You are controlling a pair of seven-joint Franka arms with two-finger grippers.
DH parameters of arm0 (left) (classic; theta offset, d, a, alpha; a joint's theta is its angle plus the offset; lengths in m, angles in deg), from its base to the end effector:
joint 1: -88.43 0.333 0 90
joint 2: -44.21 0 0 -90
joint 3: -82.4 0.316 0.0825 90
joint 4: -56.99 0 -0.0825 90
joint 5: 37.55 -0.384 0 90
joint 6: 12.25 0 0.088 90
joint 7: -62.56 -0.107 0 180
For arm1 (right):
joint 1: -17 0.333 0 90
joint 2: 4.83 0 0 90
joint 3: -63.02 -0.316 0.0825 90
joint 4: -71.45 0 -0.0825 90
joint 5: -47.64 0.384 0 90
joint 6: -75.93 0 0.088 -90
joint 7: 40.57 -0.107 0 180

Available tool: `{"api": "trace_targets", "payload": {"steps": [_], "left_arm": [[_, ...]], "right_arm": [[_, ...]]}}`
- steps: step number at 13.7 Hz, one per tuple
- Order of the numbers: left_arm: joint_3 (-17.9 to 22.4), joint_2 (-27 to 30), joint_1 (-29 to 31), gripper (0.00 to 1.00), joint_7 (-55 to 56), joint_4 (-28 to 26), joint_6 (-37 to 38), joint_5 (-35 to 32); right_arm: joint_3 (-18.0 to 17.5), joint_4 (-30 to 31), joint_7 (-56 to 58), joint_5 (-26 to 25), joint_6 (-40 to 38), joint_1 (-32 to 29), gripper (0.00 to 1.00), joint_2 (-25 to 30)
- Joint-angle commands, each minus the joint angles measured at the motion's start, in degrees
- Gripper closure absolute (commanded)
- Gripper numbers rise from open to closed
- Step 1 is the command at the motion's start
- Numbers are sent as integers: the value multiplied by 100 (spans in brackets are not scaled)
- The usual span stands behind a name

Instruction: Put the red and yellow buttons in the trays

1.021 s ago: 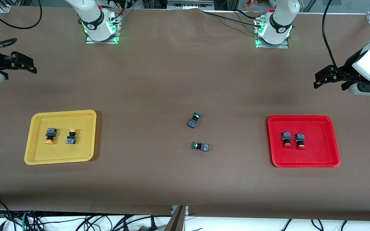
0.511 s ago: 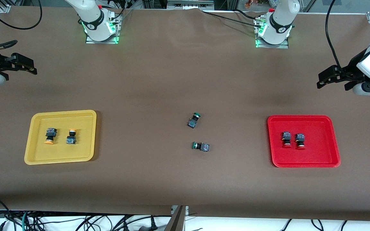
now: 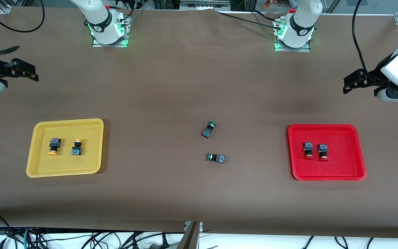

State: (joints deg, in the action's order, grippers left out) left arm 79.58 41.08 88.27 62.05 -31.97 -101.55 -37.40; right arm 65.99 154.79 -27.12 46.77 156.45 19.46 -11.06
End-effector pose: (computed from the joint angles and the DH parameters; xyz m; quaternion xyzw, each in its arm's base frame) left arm 0.5683 -0.0291 0.6013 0.9992 -0.0304 -0.0244 0.0021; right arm 0.5697 -0.0052 0.6042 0.9906 0.1116 -0.0795 0.0007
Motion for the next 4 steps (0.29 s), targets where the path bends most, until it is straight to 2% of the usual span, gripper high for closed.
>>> {"api": "trace_targets", "payload": {"steps": [1, 4], "left_arm": [[10, -3, -11, 0, -142, 98, 115, -103], [10, -3, -2, 0, -107, 98, 115, -94]], "right_arm": [[-59, -126, -27, -71, -45, -35, 0, -36], [-59, -126, -27, -71, -45, -35, 0, -36]]}}
